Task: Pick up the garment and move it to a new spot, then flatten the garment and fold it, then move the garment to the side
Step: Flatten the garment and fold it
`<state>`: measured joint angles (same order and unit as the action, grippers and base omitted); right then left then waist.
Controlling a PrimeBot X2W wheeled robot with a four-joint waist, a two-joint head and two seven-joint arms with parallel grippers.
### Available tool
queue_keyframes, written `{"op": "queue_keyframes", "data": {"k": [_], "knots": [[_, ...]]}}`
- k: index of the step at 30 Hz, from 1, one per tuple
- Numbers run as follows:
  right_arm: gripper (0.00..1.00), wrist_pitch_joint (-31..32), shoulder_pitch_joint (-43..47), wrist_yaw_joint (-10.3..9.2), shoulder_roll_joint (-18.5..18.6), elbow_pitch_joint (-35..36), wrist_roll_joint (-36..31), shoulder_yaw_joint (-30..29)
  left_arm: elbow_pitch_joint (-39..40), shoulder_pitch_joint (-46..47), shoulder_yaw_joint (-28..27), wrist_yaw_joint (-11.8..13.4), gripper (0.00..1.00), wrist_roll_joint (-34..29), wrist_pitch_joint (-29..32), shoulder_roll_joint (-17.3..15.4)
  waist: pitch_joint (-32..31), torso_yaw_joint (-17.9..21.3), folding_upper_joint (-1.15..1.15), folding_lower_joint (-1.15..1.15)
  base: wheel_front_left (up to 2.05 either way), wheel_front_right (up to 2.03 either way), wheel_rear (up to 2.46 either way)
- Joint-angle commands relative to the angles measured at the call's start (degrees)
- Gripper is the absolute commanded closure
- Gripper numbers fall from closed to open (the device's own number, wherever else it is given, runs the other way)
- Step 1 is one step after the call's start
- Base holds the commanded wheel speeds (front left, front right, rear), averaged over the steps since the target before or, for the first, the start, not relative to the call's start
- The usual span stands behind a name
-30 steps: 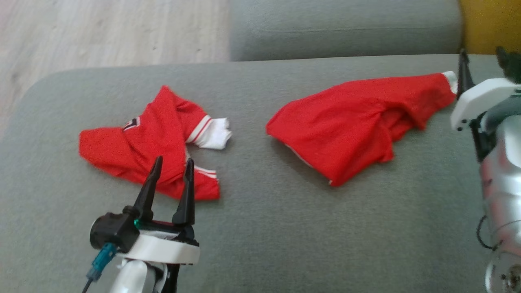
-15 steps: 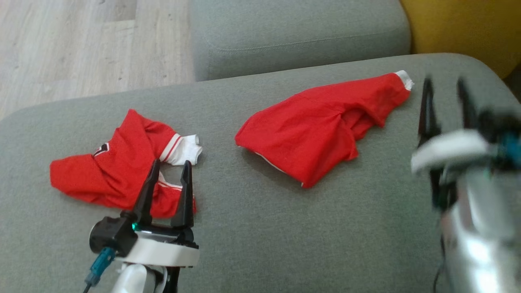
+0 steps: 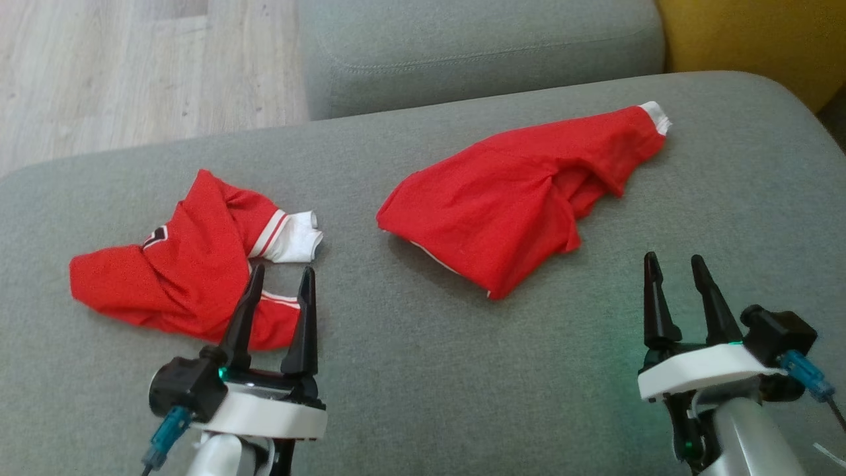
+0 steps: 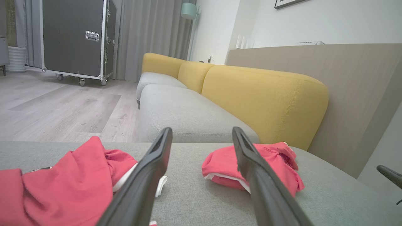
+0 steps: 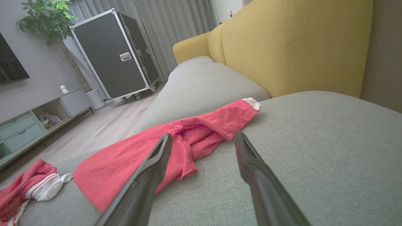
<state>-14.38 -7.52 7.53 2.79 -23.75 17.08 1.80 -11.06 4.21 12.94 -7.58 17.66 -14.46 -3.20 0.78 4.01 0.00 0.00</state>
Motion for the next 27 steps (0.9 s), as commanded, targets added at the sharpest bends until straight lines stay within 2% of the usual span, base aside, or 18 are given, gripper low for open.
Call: {"op": "queue_keyframes", "data": {"k": [1, 5, 8, 14, 21, 27], "knots": [[0.0, -0.62, -2.25, -0.04, 0.1, 1.6, -0.57, 1.78, 1.5, 2.33, -1.47, 0.09, 0.0, -0.3, -0.54, -0.34, 0.55, -0.51, 0.0, 0.0, 0.0, 0.0, 0.0], [0.0, -0.6, -3.98, -0.04, 0.1, -1.22, -2.04, 2.42, 1.27, 2.93, -0.59, 0.09, 0.0, -0.21, -0.54, -0.54, 1.97, -2.03, 0.0, 0.0, 0.0, 0.0, 0.0], [0.0, 0.38, -6.56, -0.04, 0.1, -5.39, -0.25, 2.8, 0.96, 3.58, 0.15, 0.09, 0.0, -0.08, -0.54, -0.74, 3.1, -3.72, 0.0, 0.0, 0.0, 0.0, 0.0], [0.0, 2.04, -12.26, -0.04, 0.1, -14.06, -1.93, 2.64, 0.44, 4.5, 0.84, 0.09, 0.0, 0.17, -0.54, -1.1, 4.61, -6.74, 0.0, 0.0, 0.0, 0.0, 0.0], [0.0, 1.86, -19.77, -0.04, 0.1, -27.18, -8.09, -2.74, 0.02, 5.3, 1.94, 0.09, 0.0, 0.36, -0.54, -1.65, 5.85, -10.29, 0.0, 0.0, 0.0, 0.0, 0.0], [0.0, 0.93, -25.04, -0.04, 0.1, -35.27, -12.44, -6.98, 0.18, 5.61, 2.07, 0.09, 0.0, 0.49, -0.54, -1.75, 7.0, -11.7, 0.0, 0.0, 0.0, 0.0, 0.0]]}}
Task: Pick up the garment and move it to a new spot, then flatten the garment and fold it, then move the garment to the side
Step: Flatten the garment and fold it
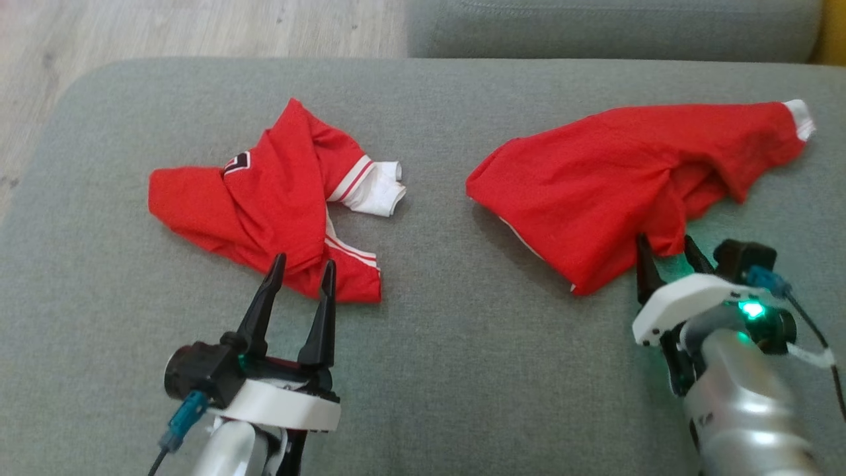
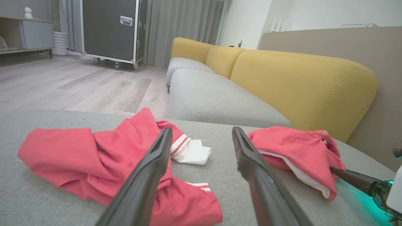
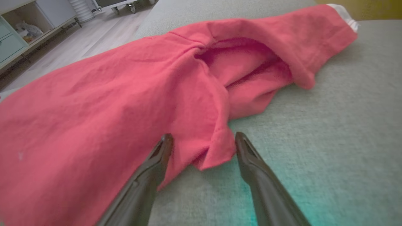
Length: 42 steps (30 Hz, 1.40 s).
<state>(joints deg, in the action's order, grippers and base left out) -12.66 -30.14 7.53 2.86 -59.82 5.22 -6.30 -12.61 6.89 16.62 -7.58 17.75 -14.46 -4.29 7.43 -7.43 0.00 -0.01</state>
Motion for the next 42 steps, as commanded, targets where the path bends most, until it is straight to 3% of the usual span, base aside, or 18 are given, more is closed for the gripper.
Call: {"op": "queue_keyframes", "data": {"k": [1, 2, 3, 8, 16, 23, 28, 35, 36, 37, 42], "knots": [[0.0, -0.86, -3.19, -0.04, 0.02, -0.42, -0.95, 0.88, 1.76, 3.0, -1.63, 0.09, 0.0, 0.41, -0.54, -0.66, 0.52, -0.32, 0.0, 0.01, 0.0, 0.0, 0.0], [0.54, -0.8, -3.93, -0.04, 0.02, -1.77, -0.76, 0.75, 1.78, 3.05, -1.64, 0.09, 0.0, 0.41, -0.54, -0.65, 0.65, -0.36, 0.0, 0.01, 0.0, 0.0, 0.0], [1.0, -0.99, -4.59, -0.04, 0.02, -2.55, -1.36, 0.73, 1.8, 3.09, -1.73, 0.09, 0.0, 0.39, -0.54, -0.64, 0.75, -0.28, 0.0, 0.01, 0.0, 0.0, 0.0], [1.0, -1.99, -6.19, -0.04, 0.02, -2.92, -5.26, 0.49, 1.77, 2.9, -2.9, 0.09, 0.0, 0.27, -0.54, -0.5, 0.43, 1.5, 0.0, 0.01, 0.0, 0.0, 0.0], [1.0, -1.94, -3.49, -0.04, 0.03, 4.33, -10.65, -2.83, 2.23, 1.18, -4.79, 0.09, 0.0, 0.39, -0.54, 0.12, -3.25, 7.13, 0.0, 0.01, 0.0, 0.0, 0.0], [1.0, 7.89, -0.29, -0.04, 3.75, 14.22, -15.87, -5.05, 2.94, -0.13, -5.45, 0.09, 0.0, 0.39, -0.54, 0.85, -5.58, 10.65, 0.0, 0.01, 0.0, 0.0, 0.0], [1.0, 17.06, 2.35, -0.04, 6.93, 21.23, -16.76, -6.11, 3.09, -0.56, -5.68, 0.09, 0.0, 0.6, -0.54, 1.19, -6.36, 11.2, 0.0, 0.01, 0.0, 0.0, 0.0], [1.0, 23.17, 3.88, -0.04, 9.35, 25.69, -17.91, -8.79, 3.27, -0.63, -5.48, 0.09, 0.0, 0.86, -0.54, 1.34, -6.2, 10.72, 0.0, 0.01, 0.0, 0.0, 0.0], [0.13, 22.89, 3.8, -0.04, 9.64, 26.05, -18.57, -9.34, 3.31, -0.52, -5.4, 0.09, 0.0, 0.9, -0.54, 1.36, -6.01, 10.54, 0.0, 0.01, 0.0, 0.0, 0.0], [0.0, 22.59, 3.7, -0.04, 9.75, 26.24, -19.32, -10.0, 3.35, -0.38, -5.34, 0.09, 0.0, 0.94, -0.54, 1.37, -5.82, 10.37, 0.0, 0.01, 0.0, 0.0, 0.0], [0.0, 17.23, 2.5, -0.04, 7.42, 27.74, -21.97, -12.49, 3.38, 0.08, -5.32, 0.09, 0.0, 0.98, -0.54, 1.39, -5.18, 9.59, 0.0, 0.01, 0.0, 0.0, 0.0]]}}
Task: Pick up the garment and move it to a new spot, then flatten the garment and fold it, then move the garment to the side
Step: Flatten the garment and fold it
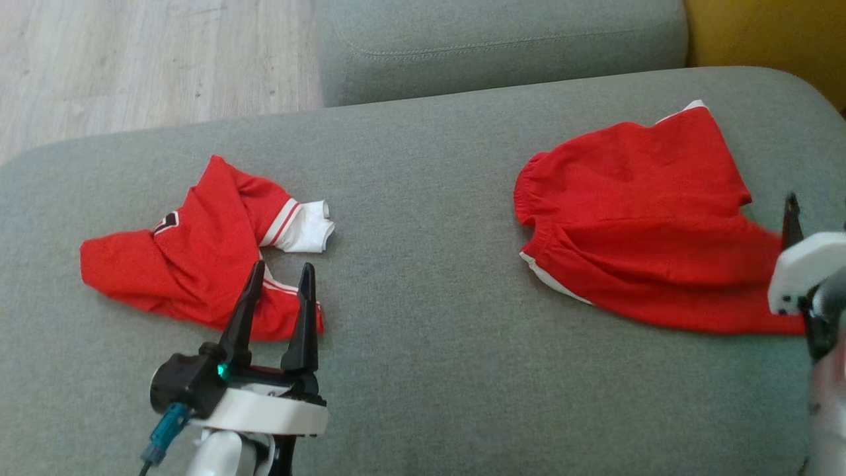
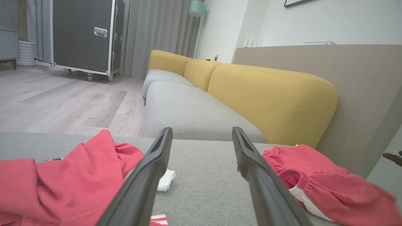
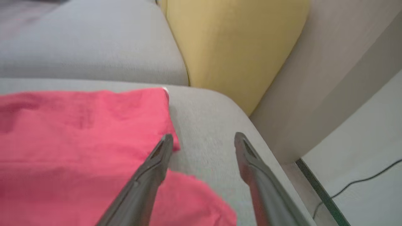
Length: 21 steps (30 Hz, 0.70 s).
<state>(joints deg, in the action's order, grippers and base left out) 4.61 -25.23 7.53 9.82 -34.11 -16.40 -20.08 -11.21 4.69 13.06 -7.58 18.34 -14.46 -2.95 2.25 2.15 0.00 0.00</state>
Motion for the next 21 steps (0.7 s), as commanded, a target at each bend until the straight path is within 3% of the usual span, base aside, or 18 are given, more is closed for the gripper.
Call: {"op": "queue_keyframes", "data": {"k": [1, 6, 10, 16, 21], "knots": [[0.0, -1.6, -2.47, -0.04, -0.3, 2.54, -0.13, 1.21, 1.97, 2.27, -1.86, 0.09, 0.0, 0.38, -0.54, 0.06, 0.0, 0.02, 0.0, 0.0, 0.0, 0.0, 0.0], [0.0, -10.69, -0.81, -0.04, -4.39, 6.31, 3.72, 3.46, 1.84, 1.95, -2.28, 0.09, 0.0, 0.35, -0.54, 0.06, -0.56, 0.47, 0.0, 0.0, 0.0, 0.0, 0.0], [0.0, -15.75, 3.36, -0.04, -6.37, 10.04, 9.91, 9.58, 1.93, 1.6, -2.31, 0.09, 0.0, 0.17, -0.54, 0.06, -1.2, 1.11, 0.0, 0.0, 0.0, 0.0, 0.0], [0.0, -18.54, 11.73, -0.04, -6.9, 16.76, 19.63, 20.8, 2.02, 1.36, -2.24, 0.09, 0.0, -0.19, -0.54, 0.07, -1.48, 1.33, 0.0, 0.0, 0.0, 0.0, 0.0], [0.0, -18.9, 14.88, -0.04, -6.92, 17.12, 21.71, 27.69, 2.02, 1.67, -1.33, 0.09, 0.0, -0.54, -0.54, 0.07, -0.64, 0.4, 0.0, 0.0, 0.0, 0.0, 0.0]]}}
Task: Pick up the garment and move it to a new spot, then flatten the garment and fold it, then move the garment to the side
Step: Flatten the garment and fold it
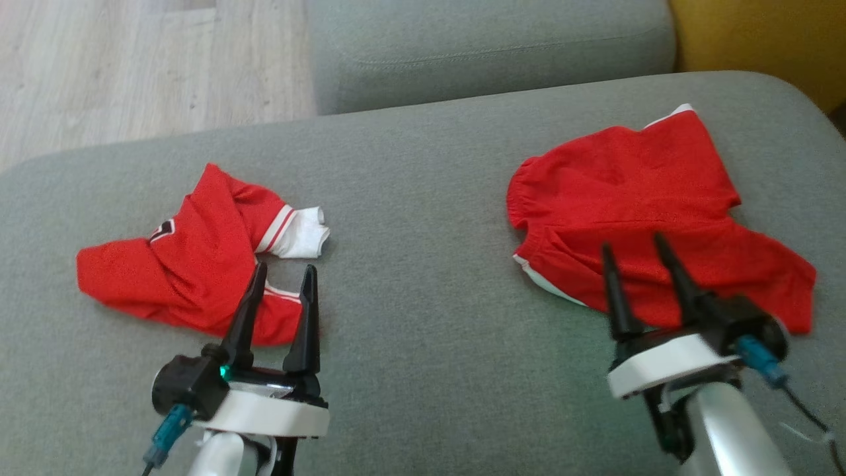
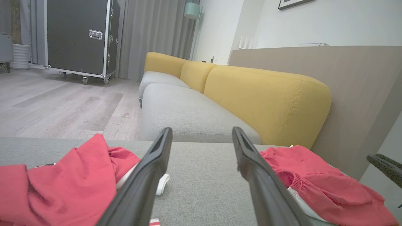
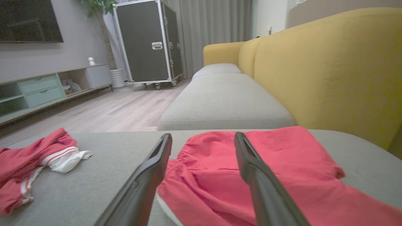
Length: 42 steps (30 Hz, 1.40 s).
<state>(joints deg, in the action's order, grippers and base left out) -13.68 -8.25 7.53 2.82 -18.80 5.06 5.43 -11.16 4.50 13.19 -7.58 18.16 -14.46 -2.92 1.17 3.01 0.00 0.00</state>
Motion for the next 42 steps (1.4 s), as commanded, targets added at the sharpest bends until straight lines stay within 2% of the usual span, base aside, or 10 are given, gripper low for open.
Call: {"op": "queue_keyframes", "data": {"k": [1, 9, 20, 27, 28, 29, 30, 32, 37, 42], "knots": [[0.0, -0.59, -2.2, -0.04, 0.08, 1.34, -0.06, 3.11, 1.94, 2.0, -1.33, 0.09, 0.0, -0.39, -0.54, 0.03, 0.77, -0.79, 0.0, 0.0, 0.0, 0.0, 0.0], [0.0, 2.44, -7.41, -0.04, 0.07, -8.48, -2.77, 7.06, 1.4, 3.68, 0.51, 0.09, 0.0, -0.31, -0.54, -0.12, 4.61, -4.61, 0.0, 0.0, 0.0, 0.0, 0.0], [0.0, 4.29, -16.24, -0.04, 0.43, -25.7, -4.25, 5.43, 0.75, 5.87, 2.23, 0.09, 0.0, 0.26, -0.54, -0.53, 7.63, -8.95, 0.0, 0.0, 0.0, 0.0, 0.0], [0.0, 4.56, -21.1, -0.04, 0.3, -34.98, -3.57, 5.49, 0.72, 6.29, 2.32, 0.09, 0.0, 0.36, -0.54, -0.71, 8.44, -9.68, 0.0, 0.0, 0.0, 0.0, 0.0], [0.51, 4.41, -21.71, -0.04, 0.26, -35.9, -2.87, 5.72, 0.7, 6.34, 2.29, 0.09, 0.0, 0.33, -0.54, -0.71, 8.5, -9.64, 0.0, 0.0, 0.0, 0.0, 0.0], [0.95, 4.09, -22.29, -0.04, 0.22, -36.65, -2.03, 5.97, 0.64, 6.41, 2.27, 0.09, 0.0, 0.29, -0.54, -0.71, 8.51, -9.58, 0.0, 0.0, 0.0, 0.0, 0.0], [1.0, 3.6, -22.79, -0.04, 0.18, -37.21, -1.03, 6.45, 0.55, 6.48, 2.22, 0.09, 0.0, 0.27, -0.54, -0.71, 8.46, -9.49, 0.0, 0.0, 0.0, 0.0, 0.0], [1.0, 2.57, -23.34, -0.04, 0.11, -37.64, 1.8, 8.81, 0.35, 6.53, 2.06, 0.09, 0.0, 0.25, -0.54, -0.72, 8.16, -9.25, 0.0, 0.0, 0.0, 0.0, 0.0], [1.0, 1.24, -23.06, -0.04, 0.08, -34.28, 11.75, 20.15, -0.02, 6.42, 1.9, 0.09, 0.0, 0.24, -0.54, -0.65, 7.1, -8.54, 0.0, 0.0, 0.0, 0.0, 0.0], [1.0, 2.12, -22.83, -0.04, 0.07, -31.62, 18.44, 30.24, -0.23, 6.12, 1.8, 0.09, 0.0, 0.32, -0.54, -0.55, 5.94, -8.17, 0.0, 0.0, 0.0, 0.0, 0.0]]}}
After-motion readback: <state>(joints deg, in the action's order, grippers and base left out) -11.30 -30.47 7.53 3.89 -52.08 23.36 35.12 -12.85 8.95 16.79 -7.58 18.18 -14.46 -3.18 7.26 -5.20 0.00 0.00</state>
